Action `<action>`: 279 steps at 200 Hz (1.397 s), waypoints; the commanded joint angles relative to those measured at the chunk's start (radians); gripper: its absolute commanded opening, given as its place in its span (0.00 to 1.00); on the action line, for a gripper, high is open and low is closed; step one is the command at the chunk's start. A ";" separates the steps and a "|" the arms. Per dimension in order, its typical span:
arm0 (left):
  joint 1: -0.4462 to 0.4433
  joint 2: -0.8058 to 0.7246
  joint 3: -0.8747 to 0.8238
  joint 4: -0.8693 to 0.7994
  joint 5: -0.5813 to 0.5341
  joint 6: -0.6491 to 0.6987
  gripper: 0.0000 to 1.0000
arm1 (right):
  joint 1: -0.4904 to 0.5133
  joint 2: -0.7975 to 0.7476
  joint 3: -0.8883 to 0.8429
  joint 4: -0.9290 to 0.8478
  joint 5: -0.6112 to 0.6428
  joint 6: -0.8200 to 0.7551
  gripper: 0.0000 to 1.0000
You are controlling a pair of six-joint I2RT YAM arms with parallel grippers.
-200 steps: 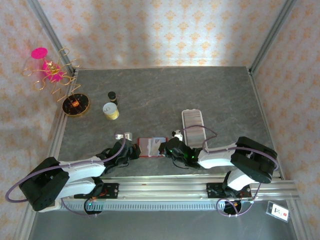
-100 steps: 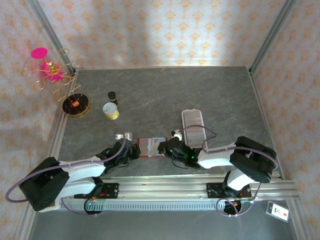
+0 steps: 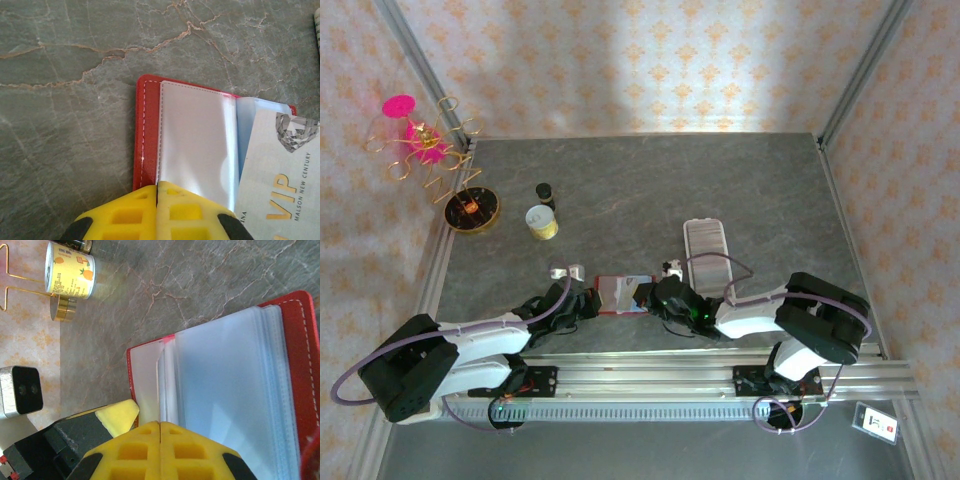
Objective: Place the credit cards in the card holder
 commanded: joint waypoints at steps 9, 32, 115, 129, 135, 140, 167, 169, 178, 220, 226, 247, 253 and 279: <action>-0.005 -0.009 -0.023 -0.057 0.001 -0.015 0.06 | 0.004 0.009 -0.024 0.042 -0.005 0.030 0.00; -0.005 -0.013 -0.023 -0.057 0.001 -0.015 0.06 | 0.004 0.002 -0.041 0.057 -0.002 0.043 0.00; -0.005 -0.015 -0.027 -0.047 0.006 -0.014 0.11 | 0.005 0.031 -0.055 0.055 0.017 0.041 0.00; -0.006 -0.009 -0.024 -0.050 0.010 -0.012 0.12 | 0.005 0.033 -0.059 0.054 0.027 0.040 0.00; -0.006 -0.008 -0.023 -0.051 0.010 -0.012 0.12 | 0.004 0.036 -0.059 0.059 0.028 0.038 0.00; -0.005 -0.008 -0.024 -0.051 0.010 -0.012 0.12 | 0.005 0.040 -0.057 0.061 0.026 0.036 0.00; -0.006 -0.012 -0.029 -0.053 0.010 -0.017 0.13 | 0.004 0.050 -0.050 0.055 0.040 0.033 0.00; -0.007 -0.013 -0.030 -0.053 0.010 -0.017 0.13 | 0.004 0.050 -0.050 0.054 0.042 0.033 0.00; -0.007 -0.016 -0.032 -0.055 0.012 -0.018 0.14 | 0.004 0.045 -0.051 0.051 0.053 0.031 0.00; -0.008 -0.021 -0.029 -0.066 0.006 -0.015 0.17 | 0.005 0.046 -0.056 0.068 0.060 0.042 0.00; -0.007 -0.023 -0.027 -0.069 0.006 -0.015 0.17 | 0.005 0.048 -0.057 0.071 0.061 0.044 0.00; -0.010 -0.030 -0.025 -0.071 -0.001 -0.014 0.21 | 0.004 0.044 -0.067 0.080 0.074 0.052 0.00; -0.010 -0.029 -0.026 -0.073 -0.002 -0.013 0.21 | 0.003 0.044 -0.070 0.087 0.075 0.053 0.00; -0.011 -0.023 -0.028 -0.071 -0.002 -0.012 0.23 | 0.004 0.055 -0.061 0.100 0.063 0.047 0.00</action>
